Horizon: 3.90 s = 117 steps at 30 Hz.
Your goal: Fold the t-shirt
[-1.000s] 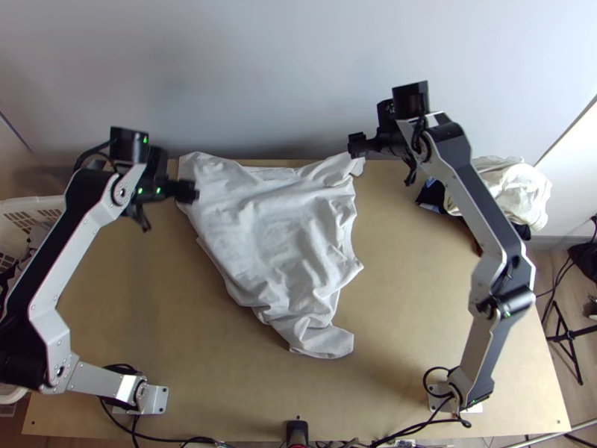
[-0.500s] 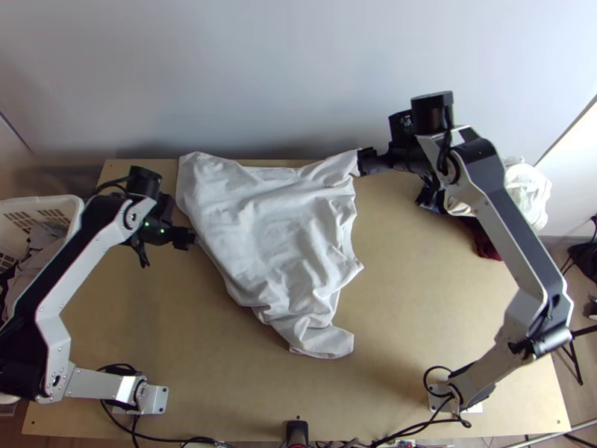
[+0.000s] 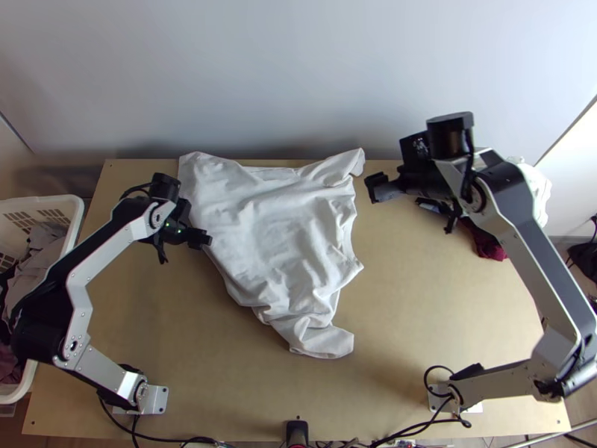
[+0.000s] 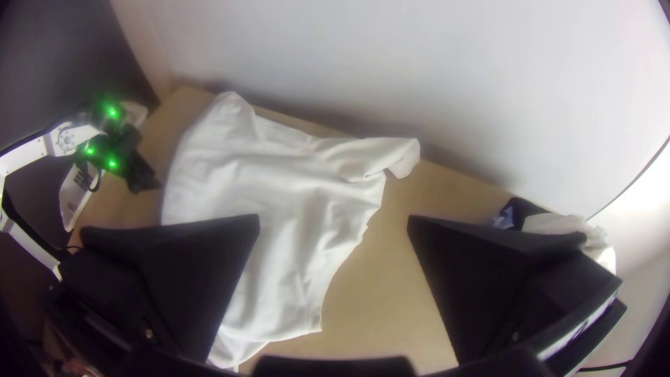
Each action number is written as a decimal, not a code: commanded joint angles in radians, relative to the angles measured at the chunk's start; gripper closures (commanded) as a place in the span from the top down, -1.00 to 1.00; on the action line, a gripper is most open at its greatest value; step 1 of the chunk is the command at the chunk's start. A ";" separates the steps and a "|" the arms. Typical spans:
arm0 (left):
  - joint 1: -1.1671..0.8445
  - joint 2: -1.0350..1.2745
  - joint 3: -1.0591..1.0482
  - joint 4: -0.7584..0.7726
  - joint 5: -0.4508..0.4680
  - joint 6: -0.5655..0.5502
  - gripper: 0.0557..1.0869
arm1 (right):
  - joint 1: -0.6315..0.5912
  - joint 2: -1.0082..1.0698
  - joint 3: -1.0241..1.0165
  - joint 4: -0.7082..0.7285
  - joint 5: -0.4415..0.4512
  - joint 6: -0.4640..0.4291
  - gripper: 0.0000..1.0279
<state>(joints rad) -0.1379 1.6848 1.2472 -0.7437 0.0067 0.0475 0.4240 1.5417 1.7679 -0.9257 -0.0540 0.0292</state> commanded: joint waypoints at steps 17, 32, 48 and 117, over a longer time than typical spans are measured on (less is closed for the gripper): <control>-0.003 0.053 -0.011 0.089 -0.014 0.078 0.37 | -0.011 -0.083 -0.065 -0.036 -0.014 -0.003 0.92; -0.011 0.102 -0.015 0.079 -0.004 0.163 0.37 | -0.024 -0.100 -0.087 -0.036 -0.014 -0.005 0.92; -0.028 0.118 -0.009 0.141 0.010 0.164 -0.71 | -0.037 -0.100 -0.071 -0.035 -0.014 -0.005 0.92; 0.116 -0.755 -0.078 -0.372 -0.020 0.074 -0.93 | 0.449 -0.092 -0.886 0.080 -0.231 -0.014 0.68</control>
<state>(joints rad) -0.0257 0.9360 1.1759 -1.1130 -0.0078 0.1162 0.8570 1.4044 0.9138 -0.9112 -0.2852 0.0090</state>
